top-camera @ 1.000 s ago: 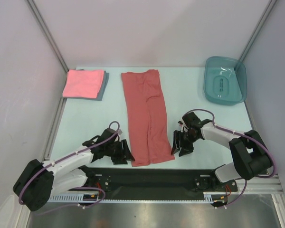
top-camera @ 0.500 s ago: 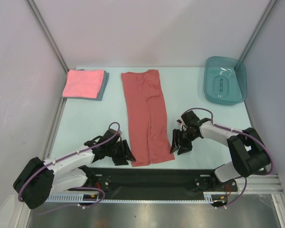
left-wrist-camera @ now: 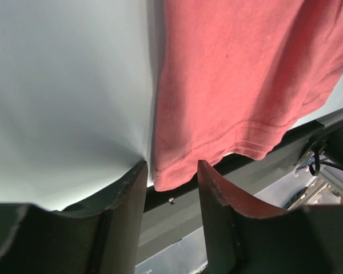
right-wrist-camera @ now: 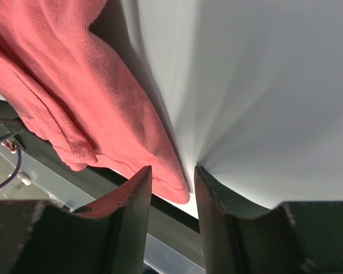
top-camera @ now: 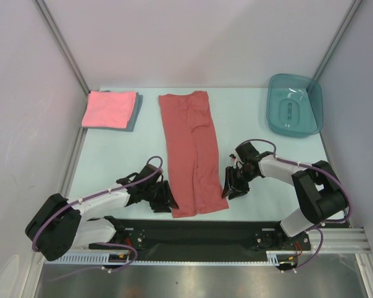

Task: Fold and stack the t-shirts
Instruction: Fold the tshirt

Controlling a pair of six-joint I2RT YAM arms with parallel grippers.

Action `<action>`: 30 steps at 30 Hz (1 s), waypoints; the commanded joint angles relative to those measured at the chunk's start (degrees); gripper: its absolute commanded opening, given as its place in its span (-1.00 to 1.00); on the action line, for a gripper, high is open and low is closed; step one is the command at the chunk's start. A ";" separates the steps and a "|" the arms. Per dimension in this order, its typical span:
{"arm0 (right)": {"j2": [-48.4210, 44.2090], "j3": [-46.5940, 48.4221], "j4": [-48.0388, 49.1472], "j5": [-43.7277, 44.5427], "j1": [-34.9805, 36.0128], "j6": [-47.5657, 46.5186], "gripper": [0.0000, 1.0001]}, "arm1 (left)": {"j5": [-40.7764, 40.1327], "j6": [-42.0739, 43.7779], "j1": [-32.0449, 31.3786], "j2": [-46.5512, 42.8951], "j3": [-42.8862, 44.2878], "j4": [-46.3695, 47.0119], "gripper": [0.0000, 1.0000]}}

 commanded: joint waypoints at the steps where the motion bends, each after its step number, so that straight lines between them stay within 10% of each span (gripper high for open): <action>1: 1.62 0.02 2.47 2.83 -0.12 -1.92 -0.17 | -3.28 2.87 0.90 1.14 0.49 -0.94 -0.08; 30: 1.71 -4.03 5.28 2.56 -0.64 -0.34 -0.31 | -3.71 6.48 1.69 6.50 -1.53 3.80 -0.60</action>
